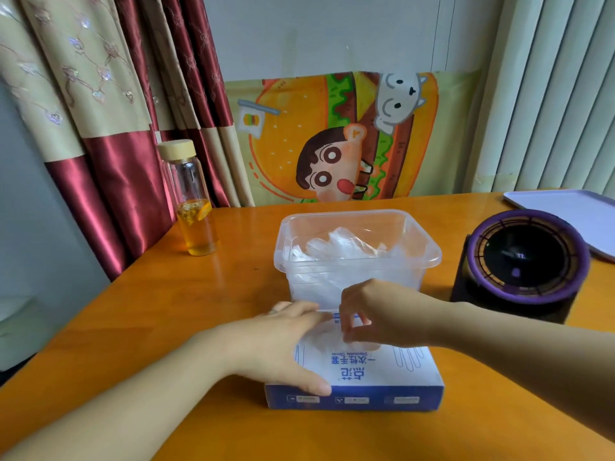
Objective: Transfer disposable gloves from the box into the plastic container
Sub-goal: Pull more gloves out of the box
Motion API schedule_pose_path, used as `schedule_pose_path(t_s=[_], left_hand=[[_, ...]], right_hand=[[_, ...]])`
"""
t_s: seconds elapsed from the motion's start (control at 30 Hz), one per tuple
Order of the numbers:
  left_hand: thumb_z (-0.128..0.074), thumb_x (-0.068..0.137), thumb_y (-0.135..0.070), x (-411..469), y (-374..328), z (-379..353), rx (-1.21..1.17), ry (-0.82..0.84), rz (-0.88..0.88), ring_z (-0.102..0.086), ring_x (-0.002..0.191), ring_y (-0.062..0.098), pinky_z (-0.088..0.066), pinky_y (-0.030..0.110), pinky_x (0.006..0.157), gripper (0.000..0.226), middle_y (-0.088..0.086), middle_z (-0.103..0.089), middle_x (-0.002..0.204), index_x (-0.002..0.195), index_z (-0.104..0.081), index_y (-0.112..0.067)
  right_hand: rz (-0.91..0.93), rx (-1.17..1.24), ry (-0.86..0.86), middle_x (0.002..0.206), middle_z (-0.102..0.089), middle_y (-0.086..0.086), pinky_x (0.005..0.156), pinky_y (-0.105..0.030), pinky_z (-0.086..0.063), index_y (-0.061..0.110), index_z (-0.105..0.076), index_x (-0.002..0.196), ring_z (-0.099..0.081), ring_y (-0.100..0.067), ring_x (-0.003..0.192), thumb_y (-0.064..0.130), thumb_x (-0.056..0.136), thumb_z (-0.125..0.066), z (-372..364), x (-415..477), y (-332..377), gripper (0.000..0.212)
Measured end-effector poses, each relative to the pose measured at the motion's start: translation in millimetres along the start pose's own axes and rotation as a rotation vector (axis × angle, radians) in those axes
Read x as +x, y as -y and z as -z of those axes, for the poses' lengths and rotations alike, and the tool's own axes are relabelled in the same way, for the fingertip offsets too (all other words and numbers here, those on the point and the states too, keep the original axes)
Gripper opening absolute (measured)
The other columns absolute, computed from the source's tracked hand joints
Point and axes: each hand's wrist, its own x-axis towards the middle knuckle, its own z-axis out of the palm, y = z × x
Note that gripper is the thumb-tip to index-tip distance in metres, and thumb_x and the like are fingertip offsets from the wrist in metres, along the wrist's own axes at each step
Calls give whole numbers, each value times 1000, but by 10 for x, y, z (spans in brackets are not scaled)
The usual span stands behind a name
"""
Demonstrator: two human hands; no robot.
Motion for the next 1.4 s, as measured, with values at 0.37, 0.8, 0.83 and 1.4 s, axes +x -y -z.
schedule_pose_path(t_s=[0.37, 0.8, 0.83, 1.4], left_hand=[[-67, 67, -73, 26, -30, 20, 71, -27, -11, -30, 132, 12, -34, 36, 104, 88, -16, -35, 140, 139, -28, -41], [-67, 74, -65, -71, -43, 116, -88, 9, 47, -15, 143, 3, -19, 27, 117, 98, -20, -12, 157, 151, -13, -38], [-67, 73, -66, -75, -39, 144, -116, -17, 55, -19, 142, 3, -21, 25, 116, 99, -20, -15, 157, 151, -15, -37], [-69, 65, -59, 126, -316, 788, -763, -863, 38, -1, 147, 13, -16, 39, 115, 119, -9, 4, 160, 149, 13, -39]], right_hand=[[-22, 169, -375, 91, -66, 2, 71, -26, -51, 15, -62, 98, -63, -14, 81, 23, 94, -56, 410, -67, 77, 10], [-220, 449, -861, 74, -64, 14, 58, -8, -40, 25, -60, 79, -58, 3, 67, 24, 93, -56, 985, -124, -158, 15], [-241, 482, -882, 72, -64, 12, 58, -11, -41, 21, -62, 81, -57, 2, 63, 25, 93, -55, 1015, -126, -171, 15], [-175, 1775, -32, 73, -59, -8, 64, -28, -53, 7, -59, 90, -57, -17, 62, -2, 74, -51, 716, 0, -27, 20]])
